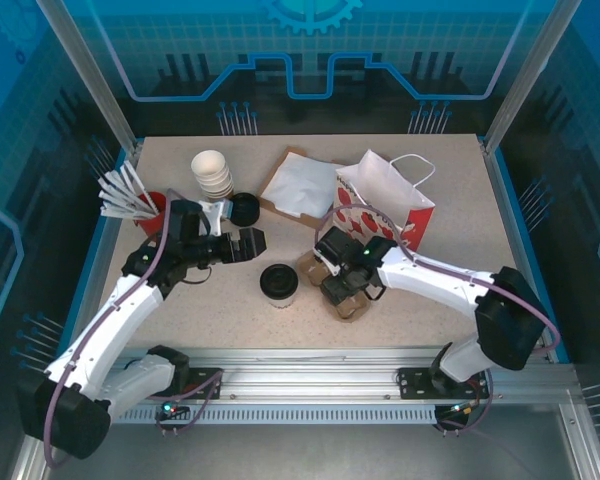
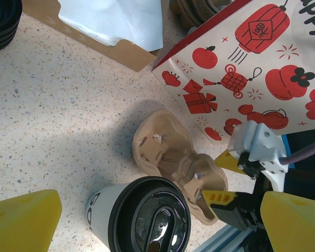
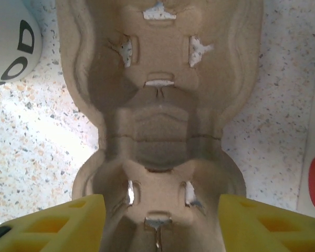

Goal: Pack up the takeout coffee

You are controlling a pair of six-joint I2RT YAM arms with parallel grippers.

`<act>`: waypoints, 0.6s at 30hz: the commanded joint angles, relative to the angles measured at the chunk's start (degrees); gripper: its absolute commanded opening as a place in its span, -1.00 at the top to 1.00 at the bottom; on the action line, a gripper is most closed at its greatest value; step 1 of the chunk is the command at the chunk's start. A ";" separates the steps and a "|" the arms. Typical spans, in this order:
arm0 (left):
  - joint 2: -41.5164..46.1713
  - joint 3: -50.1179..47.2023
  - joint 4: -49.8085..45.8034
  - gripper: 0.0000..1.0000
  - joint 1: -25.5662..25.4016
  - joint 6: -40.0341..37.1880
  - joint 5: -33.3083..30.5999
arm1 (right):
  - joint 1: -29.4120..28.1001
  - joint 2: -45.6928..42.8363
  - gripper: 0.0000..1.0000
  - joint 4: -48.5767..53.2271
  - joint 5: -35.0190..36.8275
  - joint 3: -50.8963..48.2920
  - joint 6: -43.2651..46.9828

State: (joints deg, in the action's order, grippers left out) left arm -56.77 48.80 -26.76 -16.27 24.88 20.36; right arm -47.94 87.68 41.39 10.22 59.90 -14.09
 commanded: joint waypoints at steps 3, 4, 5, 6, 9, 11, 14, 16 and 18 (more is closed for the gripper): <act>0.61 -0.23 -0.75 -0.97 0.36 -1.35 -0.76 | 0.91 3.80 -0.15 -0.92 -3.00 3.41 0.79; 0.60 -0.18 -0.75 -0.97 0.36 -1.42 -0.61 | 1.00 4.44 -0.14 -0.86 -2.84 3.83 0.90; 0.70 -0.19 -0.75 -0.97 0.37 -1.42 -0.54 | 1.05 4.96 -0.13 -0.82 -2.84 4.03 1.02; 0.70 -0.16 -0.73 -0.98 0.36 -1.41 -0.43 | 1.16 5.51 -0.10 -0.87 -2.88 4.32 1.15; 0.72 -0.35 -0.57 -0.97 0.36 -1.24 -0.08 | 1.57 6.90 -0.02 -0.87 -2.99 4.96 1.25; 0.79 -0.50 -0.46 -0.97 0.37 -1.07 0.12 | 1.63 7.58 -0.01 -0.96 -2.80 5.22 1.34; 0.87 -0.53 -0.31 -0.97 0.37 -0.96 0.37 | 1.71 8.27 -0.01 -0.96 -2.73 5.34 1.42; 0.95 -0.59 -0.22 -0.98 0.36 -0.93 0.45 | 1.80 8.51 -0.01 -1.13 -2.62 5.15 1.34; 0.91 -0.64 -0.09 -0.97 0.37 -0.92 0.39 | 1.97 8.70 -0.01 -1.18 -2.67 5.14 1.26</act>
State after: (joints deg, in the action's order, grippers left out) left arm -56.77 48.80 -26.76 -16.27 24.91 20.23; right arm -46.70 95.81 40.38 8.32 63.77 -13.08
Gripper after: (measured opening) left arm 0.987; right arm 0.507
